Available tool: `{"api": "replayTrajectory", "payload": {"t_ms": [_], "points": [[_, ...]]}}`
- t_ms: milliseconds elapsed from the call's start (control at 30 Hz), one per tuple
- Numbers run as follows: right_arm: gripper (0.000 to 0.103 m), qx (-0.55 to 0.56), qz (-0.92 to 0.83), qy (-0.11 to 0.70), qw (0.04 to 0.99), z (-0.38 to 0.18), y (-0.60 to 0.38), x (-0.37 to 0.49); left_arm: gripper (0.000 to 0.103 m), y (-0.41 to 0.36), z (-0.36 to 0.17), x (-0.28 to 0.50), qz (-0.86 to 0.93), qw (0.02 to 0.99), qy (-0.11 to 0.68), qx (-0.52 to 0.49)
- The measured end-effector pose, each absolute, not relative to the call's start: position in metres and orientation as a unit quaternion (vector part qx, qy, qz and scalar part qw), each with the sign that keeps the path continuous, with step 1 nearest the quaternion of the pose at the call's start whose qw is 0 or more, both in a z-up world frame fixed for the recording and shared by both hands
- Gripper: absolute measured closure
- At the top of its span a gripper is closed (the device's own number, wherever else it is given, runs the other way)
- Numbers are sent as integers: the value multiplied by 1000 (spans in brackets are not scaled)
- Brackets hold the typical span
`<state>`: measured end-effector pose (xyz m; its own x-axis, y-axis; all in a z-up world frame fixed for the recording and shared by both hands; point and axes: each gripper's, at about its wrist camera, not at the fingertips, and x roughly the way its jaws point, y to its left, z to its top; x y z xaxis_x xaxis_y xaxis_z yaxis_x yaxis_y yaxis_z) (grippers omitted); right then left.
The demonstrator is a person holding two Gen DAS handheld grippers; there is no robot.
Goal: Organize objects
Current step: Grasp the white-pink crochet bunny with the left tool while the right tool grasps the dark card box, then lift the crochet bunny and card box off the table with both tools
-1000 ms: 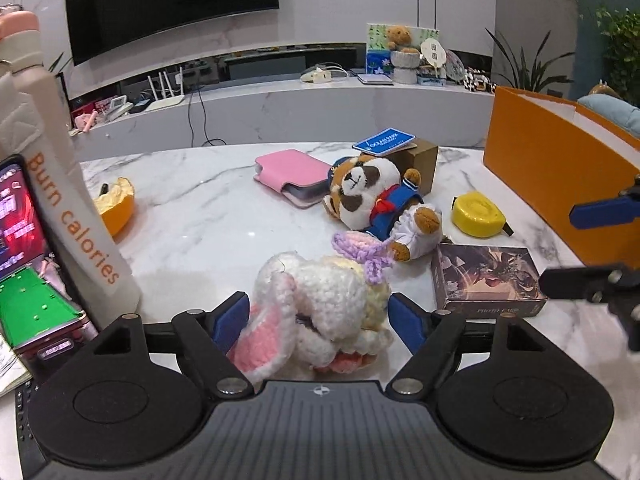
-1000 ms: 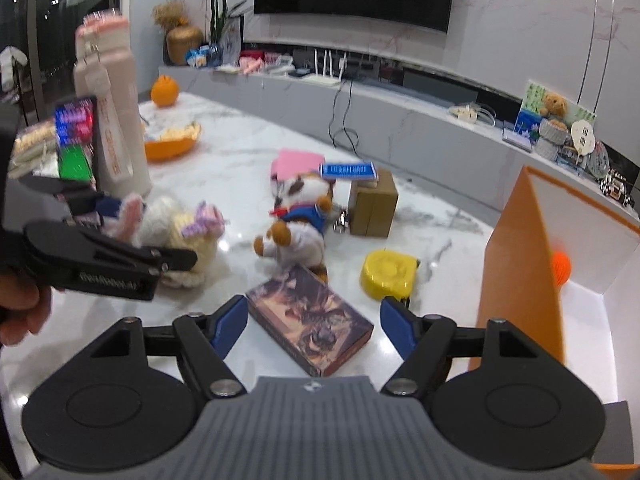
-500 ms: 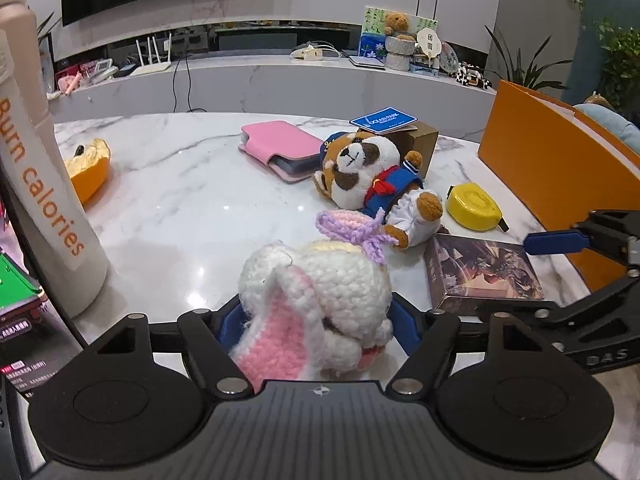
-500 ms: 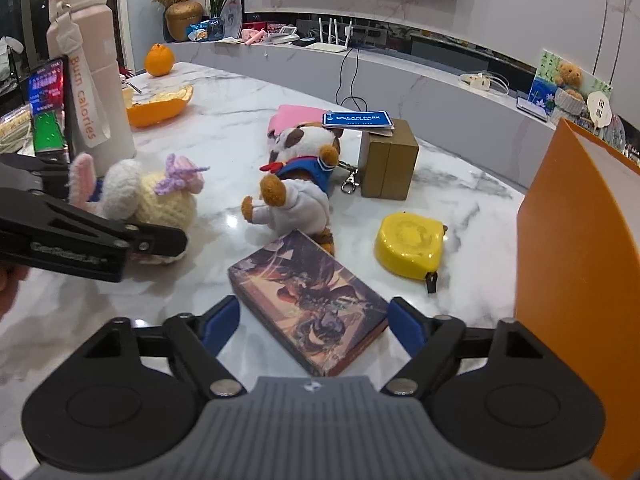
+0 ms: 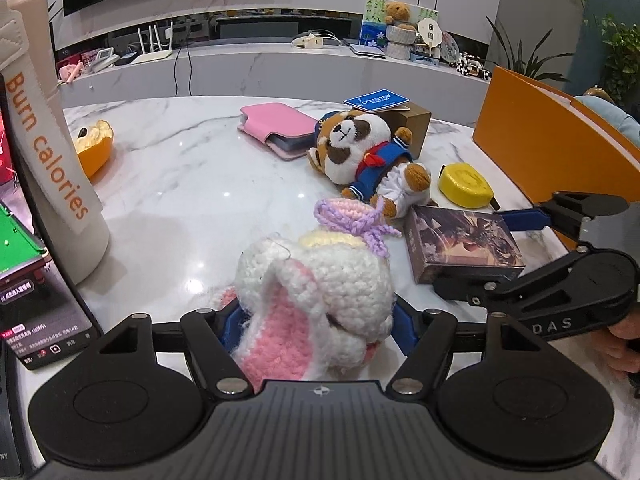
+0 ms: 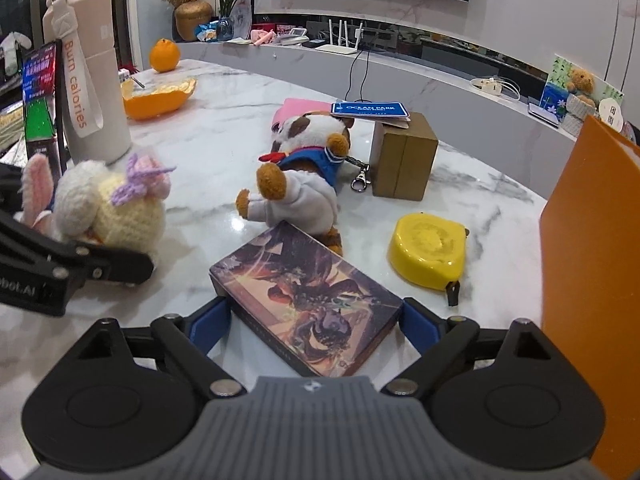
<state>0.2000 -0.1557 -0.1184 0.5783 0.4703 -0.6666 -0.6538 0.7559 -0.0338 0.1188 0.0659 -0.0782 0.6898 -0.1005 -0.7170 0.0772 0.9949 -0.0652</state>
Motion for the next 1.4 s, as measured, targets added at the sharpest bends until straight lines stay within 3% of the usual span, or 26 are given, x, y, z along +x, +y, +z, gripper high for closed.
{"api": "replayTrajectory", "payload": {"t_ms": [100,267,700,1400], "points": [[4,-139,327,313,881,-124,-156,201,22,63,-78,116,-51,918,393,-12],[3,-125,340,313,878,-127,-157,206,22,62,-78,111,-51,917,396,-12],[34,-160,332,379,849,-108,-154,188,22,56,-84,100,-45,912,408,-2],[37,-194,315,476,798,-94,-185,120,23,37,-77,32,-99,897,428,51]]}}
